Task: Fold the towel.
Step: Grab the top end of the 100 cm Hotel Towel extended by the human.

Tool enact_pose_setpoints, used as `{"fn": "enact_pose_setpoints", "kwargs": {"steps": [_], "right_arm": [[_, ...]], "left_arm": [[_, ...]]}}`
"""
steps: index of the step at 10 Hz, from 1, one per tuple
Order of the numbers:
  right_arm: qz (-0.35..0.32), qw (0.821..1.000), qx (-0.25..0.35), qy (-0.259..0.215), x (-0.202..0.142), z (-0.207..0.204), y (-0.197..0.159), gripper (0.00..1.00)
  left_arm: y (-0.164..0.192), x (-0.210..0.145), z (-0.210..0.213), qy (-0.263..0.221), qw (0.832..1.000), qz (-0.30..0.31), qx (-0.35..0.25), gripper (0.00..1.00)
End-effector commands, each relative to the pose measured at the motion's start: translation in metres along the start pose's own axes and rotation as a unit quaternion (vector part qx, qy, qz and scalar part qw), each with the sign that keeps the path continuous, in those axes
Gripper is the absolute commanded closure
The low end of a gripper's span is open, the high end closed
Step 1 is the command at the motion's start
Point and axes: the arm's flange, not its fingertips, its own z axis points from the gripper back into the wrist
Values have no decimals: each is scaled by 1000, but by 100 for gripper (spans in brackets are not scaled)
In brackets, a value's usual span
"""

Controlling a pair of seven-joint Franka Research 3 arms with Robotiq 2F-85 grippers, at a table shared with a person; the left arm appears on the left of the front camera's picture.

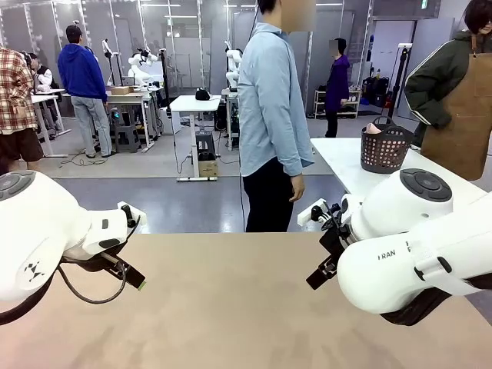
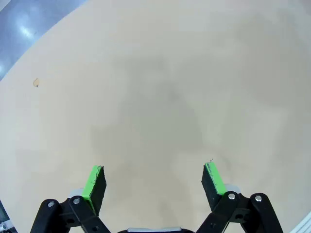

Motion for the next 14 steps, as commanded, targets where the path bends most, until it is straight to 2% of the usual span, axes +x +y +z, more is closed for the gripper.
{"fn": "enact_pose_setpoints", "kwargs": {"steps": [1, 2, 3, 6, 7, 8, 9, 10, 11, 12, 14], "right_arm": [[0, 1000, 0, 0, 0, 0, 0, 0], [2, 1000, 27, -15, 10, 18, -1, 0], [-9, 999, 41, -14, 21, 36, -7, 0], [-59, 993, 102, -4, 32, 107, -45, 0], [-68, 989, 128, -8, 28, 129, -54, 0], [-96, 985, 142, -17, 17, 151, -67, 0], [-131, 973, 180, -56, 2, 169, -78, 0], [-173, 955, 220, -96, -22, 182, -88, 0], [-201, 934, 256, -147, -46, 190, -94, 0], [-228, 918, 268, -182, -72, 194, -97, 0], [-301, 862, 315, -261, -127, 198, -100, 0]], "left_arm": [[0, 0, 0, 0, 1000, 0, 0, 0], [6, 9, 17, -16, 999, -28, 4, 0], [12, 18, 36, -15, 1000, -28, -1, 0], [38, 26, 94, -49, 996, 22, -75, 0], [51, 21, 128, -67, 990, 49, -116, 0], [67, 11, 154, -88, 984, 80, -132, 0], [81, -4, 175, -109, 971, 127, -173, 0], [92, -23, 193, -157, 946, 153, -240, 0], [104, -43, 199, -199, 920, 189, -281, 0], [113, -67, 201, -235, 900, 224, -291, 0], [123, -114, 203, -272, 861, 315, -291, 0]]}}
